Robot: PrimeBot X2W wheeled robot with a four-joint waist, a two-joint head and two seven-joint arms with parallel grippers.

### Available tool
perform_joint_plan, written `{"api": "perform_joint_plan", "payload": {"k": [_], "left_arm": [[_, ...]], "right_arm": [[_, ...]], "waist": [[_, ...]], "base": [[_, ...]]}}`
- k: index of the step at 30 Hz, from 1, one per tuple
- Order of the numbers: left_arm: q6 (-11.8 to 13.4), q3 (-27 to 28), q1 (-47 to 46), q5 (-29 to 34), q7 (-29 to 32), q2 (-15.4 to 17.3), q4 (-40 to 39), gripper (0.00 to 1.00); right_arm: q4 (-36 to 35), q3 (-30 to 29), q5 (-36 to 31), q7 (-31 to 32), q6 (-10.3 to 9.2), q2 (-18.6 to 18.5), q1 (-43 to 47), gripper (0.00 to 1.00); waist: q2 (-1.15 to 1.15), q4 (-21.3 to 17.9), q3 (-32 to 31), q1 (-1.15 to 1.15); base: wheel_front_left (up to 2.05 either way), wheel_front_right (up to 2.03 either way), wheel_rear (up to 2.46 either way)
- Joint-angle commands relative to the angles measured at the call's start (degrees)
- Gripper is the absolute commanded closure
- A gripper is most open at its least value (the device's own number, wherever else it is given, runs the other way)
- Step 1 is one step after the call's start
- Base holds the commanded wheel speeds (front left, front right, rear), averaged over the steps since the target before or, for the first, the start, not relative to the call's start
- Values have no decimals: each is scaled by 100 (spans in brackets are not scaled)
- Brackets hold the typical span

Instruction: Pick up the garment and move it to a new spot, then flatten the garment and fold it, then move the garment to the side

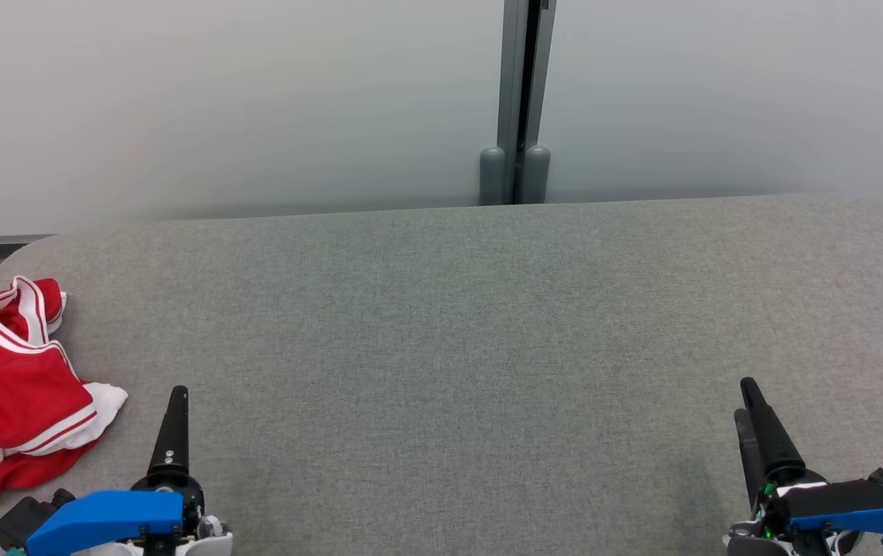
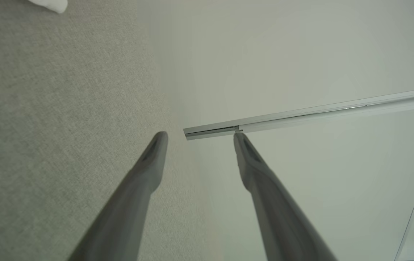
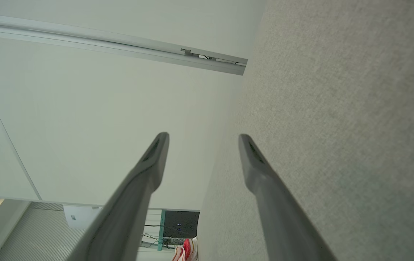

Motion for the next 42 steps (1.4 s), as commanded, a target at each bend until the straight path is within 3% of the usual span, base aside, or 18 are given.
{"api": "perform_joint_plan", "payload": {"k": [1,3,13,42], "left_arm": [[9,-23,-84,87,-31,50,-113,0],[70,-168,-47,733,-155,76,-161,0],[152,-438,12,1934,-385,183,-209,0],[259,-796,185,4195,-913,281,-208,0]], "right_arm": [[-66,21,-80,-30,12,-31,-124,0],[-43,85,-735,-154,13,-31,-121,0],[-76,143,-2083,-383,15,-35,-86,0],[54,284,-4106,-884,20,-48,-37,0]], "waist": [[0,0,-1,0],[0,4,-6,0],[0,11,-26,0],[0,11,-59,0]], "base": [[0,0,0],[0,0,0],[0,0,0],[0,0,0]]}}
